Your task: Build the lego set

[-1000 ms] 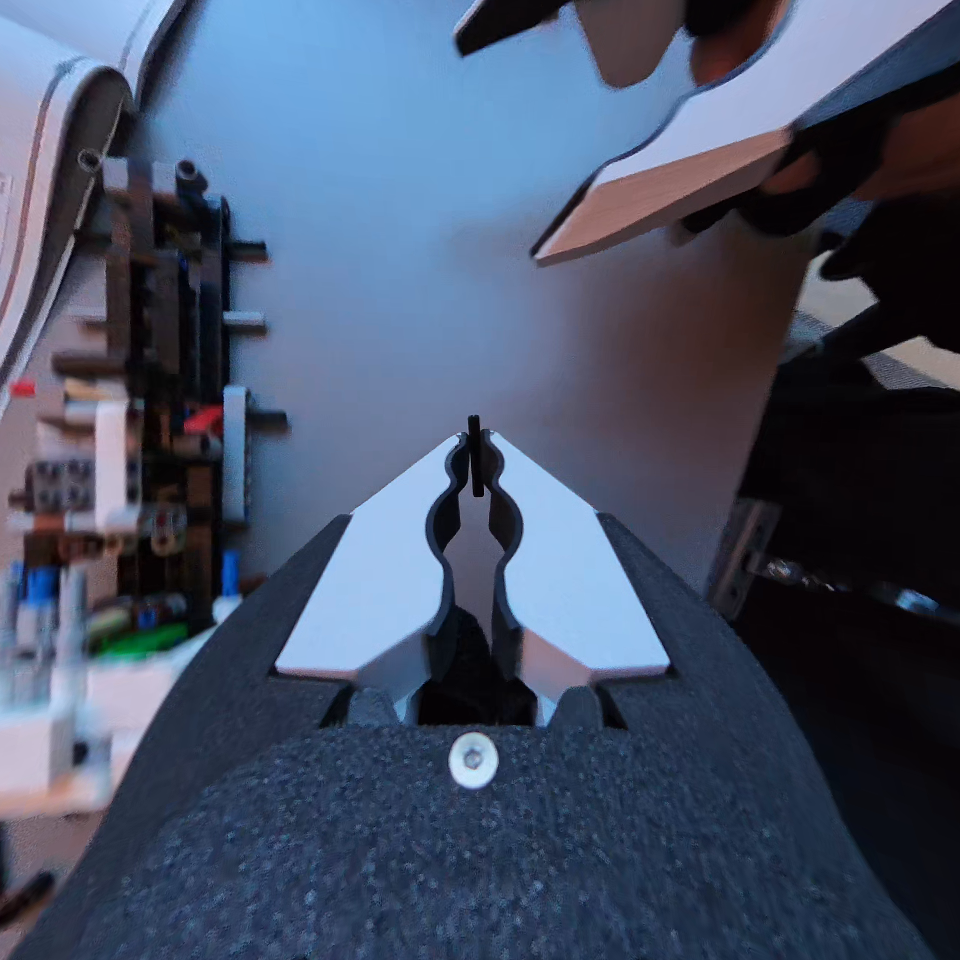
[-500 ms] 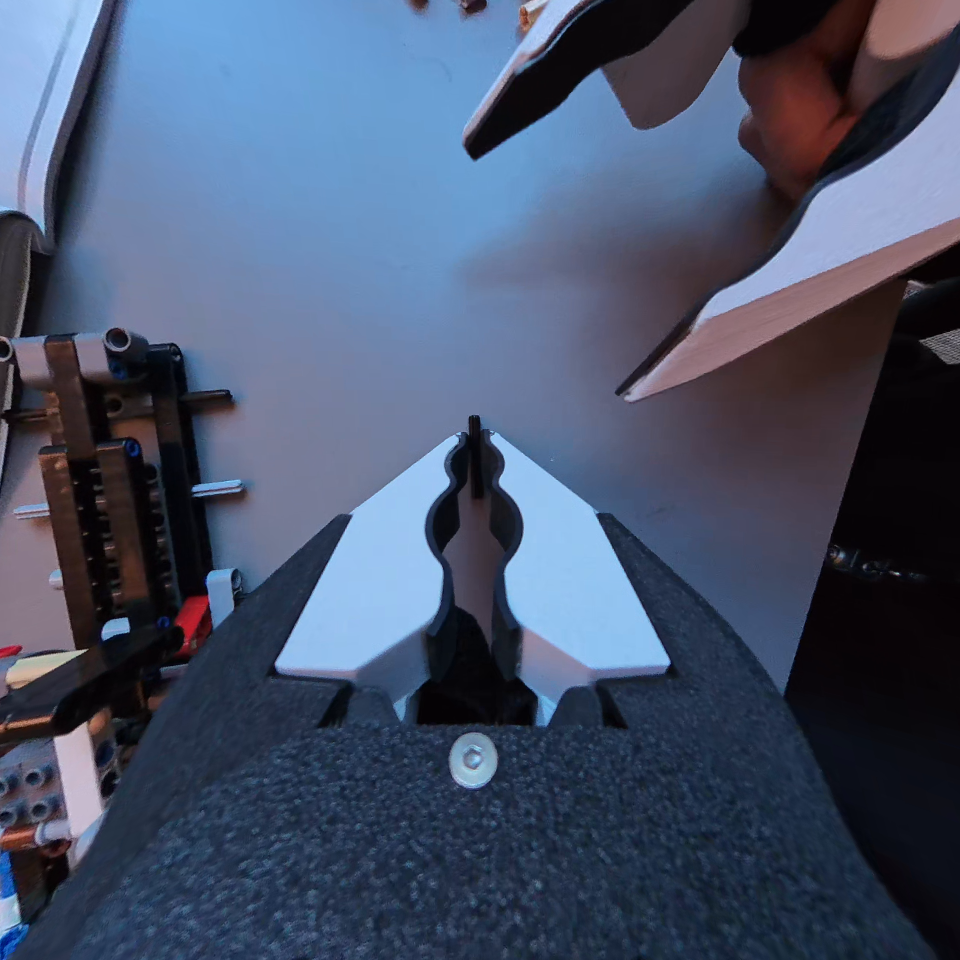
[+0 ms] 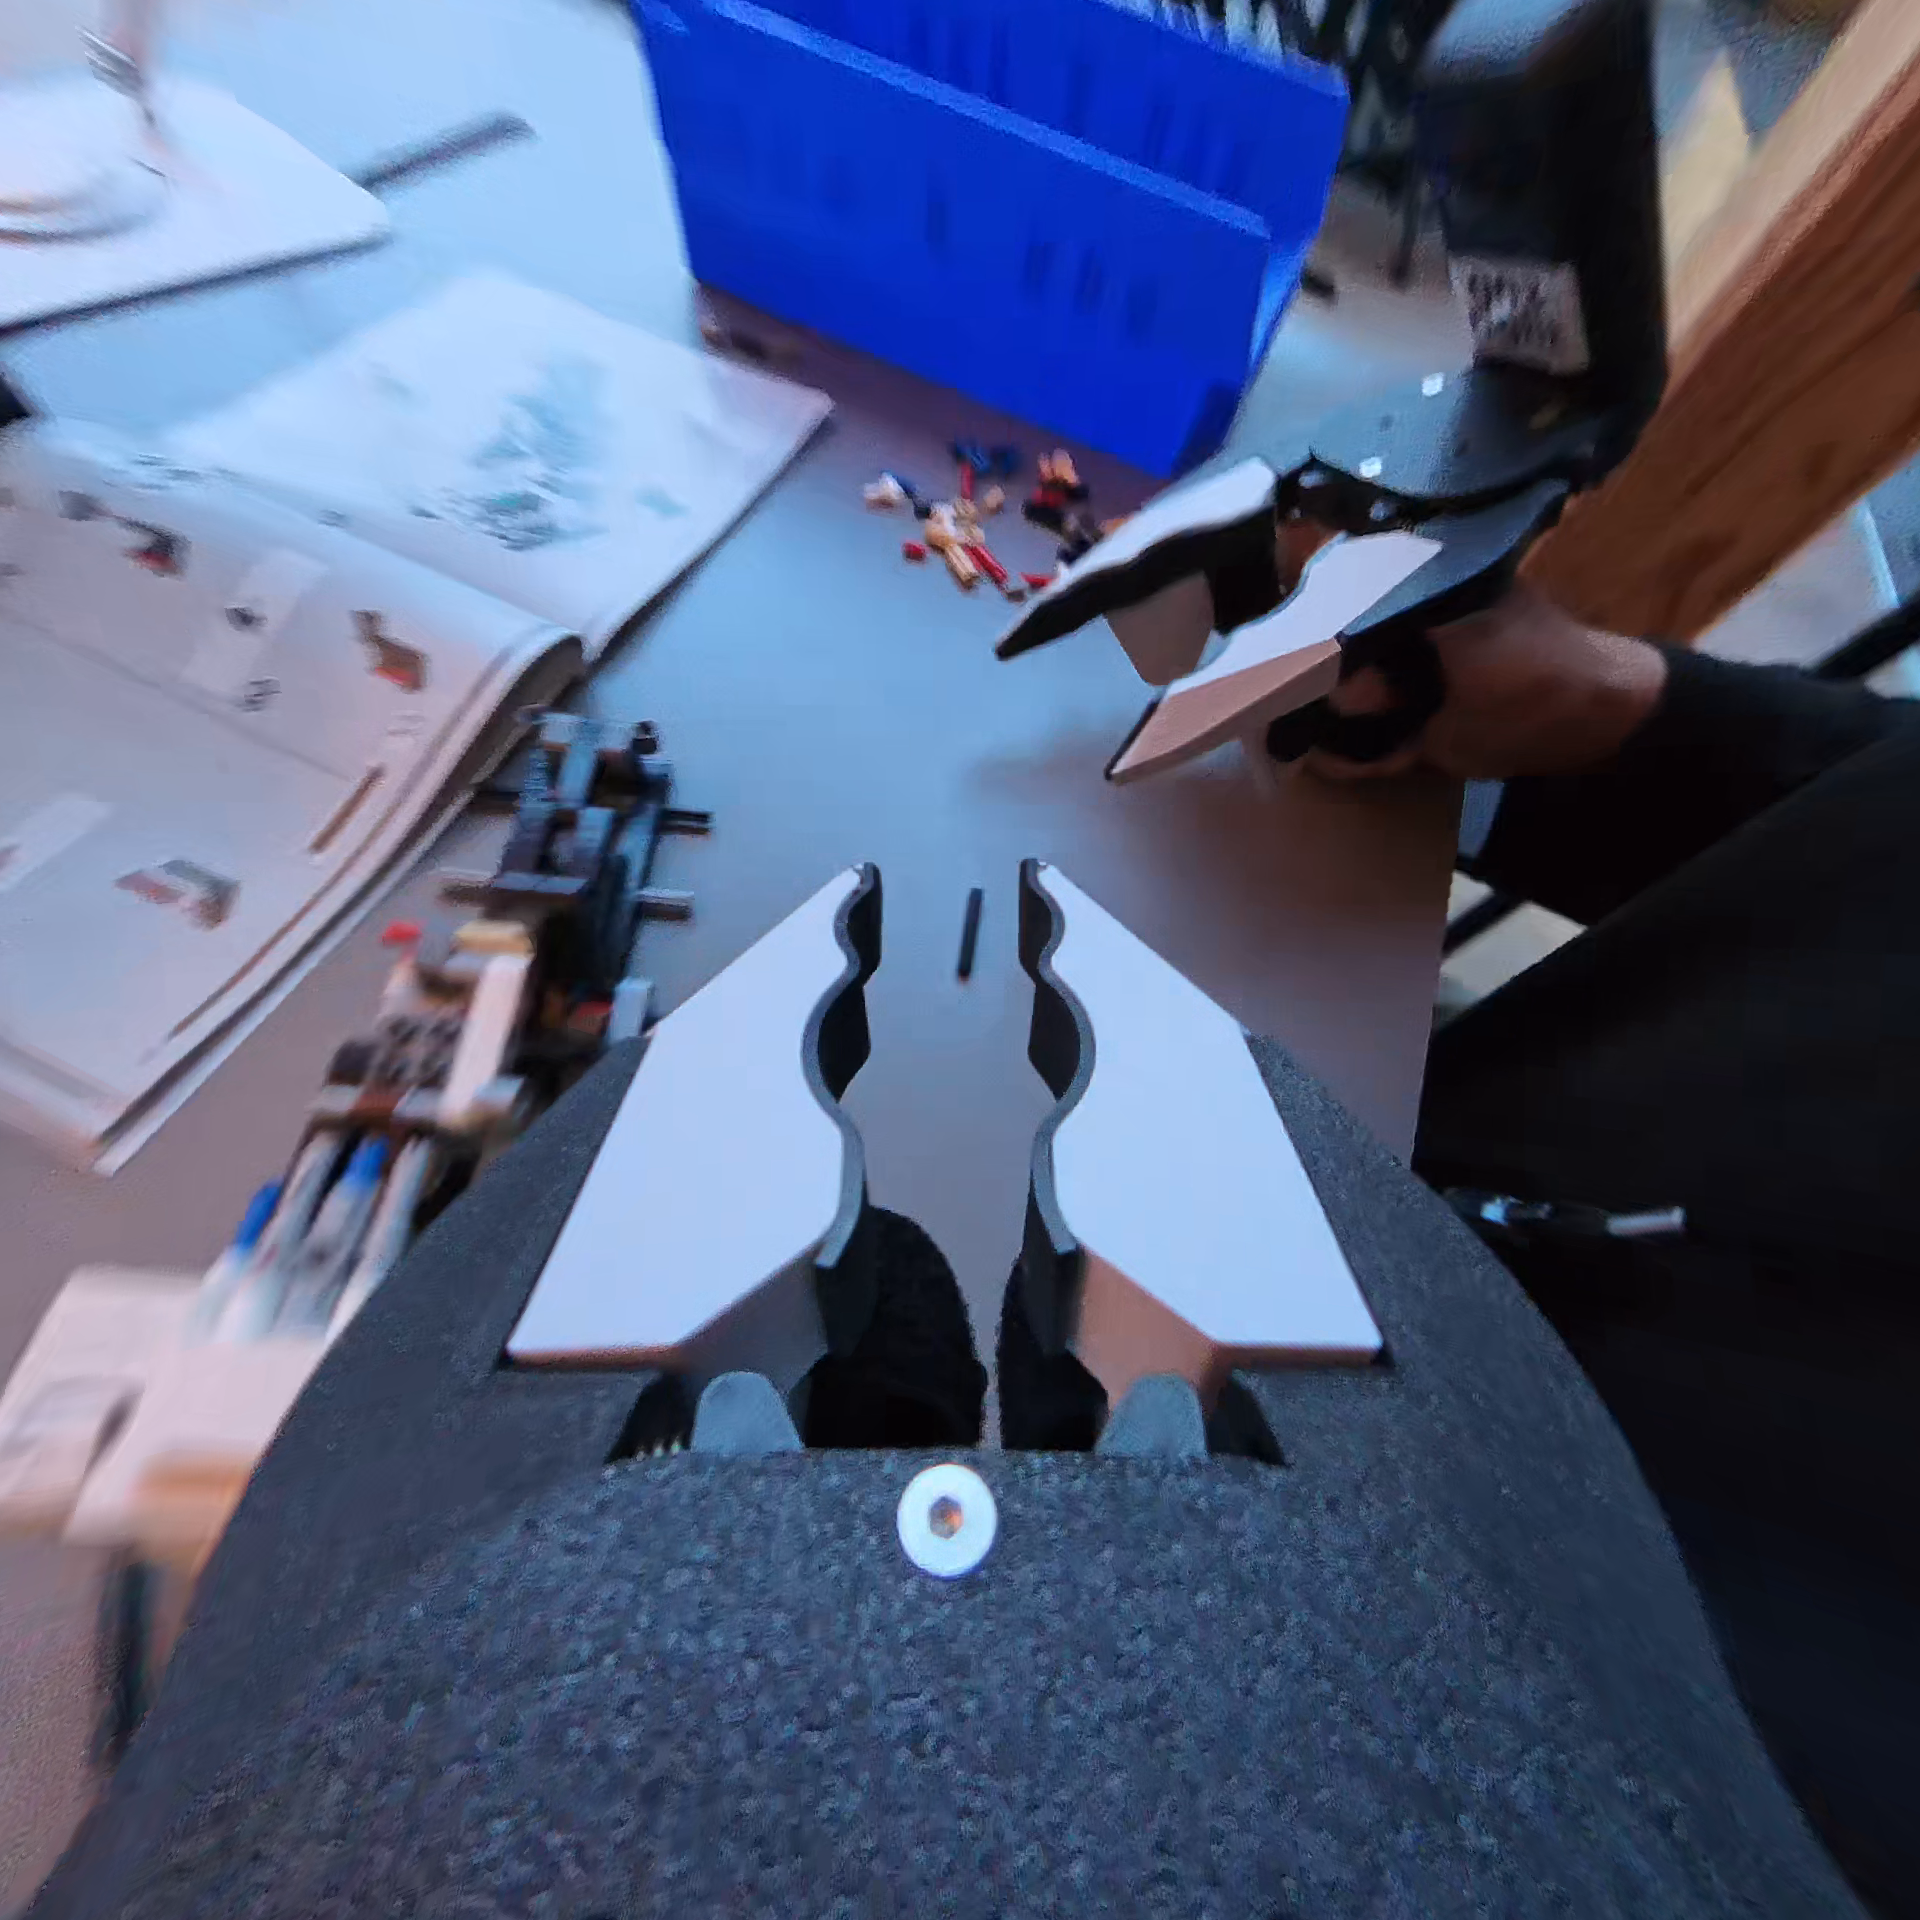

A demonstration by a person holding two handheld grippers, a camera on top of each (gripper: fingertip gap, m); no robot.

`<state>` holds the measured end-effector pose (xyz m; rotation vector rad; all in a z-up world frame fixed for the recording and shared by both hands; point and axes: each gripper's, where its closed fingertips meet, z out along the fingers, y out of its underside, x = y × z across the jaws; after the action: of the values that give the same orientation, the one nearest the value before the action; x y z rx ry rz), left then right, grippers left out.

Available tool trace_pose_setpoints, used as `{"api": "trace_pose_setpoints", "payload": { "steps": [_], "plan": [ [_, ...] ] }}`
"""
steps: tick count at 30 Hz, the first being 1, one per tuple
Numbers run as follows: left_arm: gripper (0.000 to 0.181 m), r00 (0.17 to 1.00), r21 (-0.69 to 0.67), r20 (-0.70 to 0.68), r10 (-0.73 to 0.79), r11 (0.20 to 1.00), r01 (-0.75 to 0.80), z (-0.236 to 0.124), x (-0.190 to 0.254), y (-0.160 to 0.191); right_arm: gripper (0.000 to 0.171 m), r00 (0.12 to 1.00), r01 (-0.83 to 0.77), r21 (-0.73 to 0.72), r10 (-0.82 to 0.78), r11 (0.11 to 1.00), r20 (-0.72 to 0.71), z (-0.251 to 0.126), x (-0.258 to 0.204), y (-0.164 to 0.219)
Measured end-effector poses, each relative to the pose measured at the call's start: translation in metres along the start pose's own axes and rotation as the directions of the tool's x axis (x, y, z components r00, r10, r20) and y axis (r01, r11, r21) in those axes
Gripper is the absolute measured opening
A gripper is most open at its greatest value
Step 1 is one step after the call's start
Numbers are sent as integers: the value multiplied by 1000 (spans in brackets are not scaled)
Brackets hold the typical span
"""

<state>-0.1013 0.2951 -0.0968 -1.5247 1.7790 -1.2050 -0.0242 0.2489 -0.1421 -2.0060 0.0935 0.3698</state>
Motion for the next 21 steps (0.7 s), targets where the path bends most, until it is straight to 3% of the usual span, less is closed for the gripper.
{"api": "trace_pose_setpoints", "payload": {
  "steps": [4,9,12,21],
  "plan": [
    [30,982,153,172,-74,987,48,-65,-22,25,73,1000,17,5,-17,1000,16,-1,-4,0],
    [32,891,180,417,-178,977,111,-125,-44,87,66,999,46,9,-46,999,14,0,-6,-1],
    [31,860,262,470,-199,962,79,-136,-42,90,65,998,63,5,-63,998,2,1,-7,-1],
    [31,841,293,473,-261,947,129,-143,-39,108,62,992,118,-2,-118,993,-51,1,-6,0]
  ]
}}
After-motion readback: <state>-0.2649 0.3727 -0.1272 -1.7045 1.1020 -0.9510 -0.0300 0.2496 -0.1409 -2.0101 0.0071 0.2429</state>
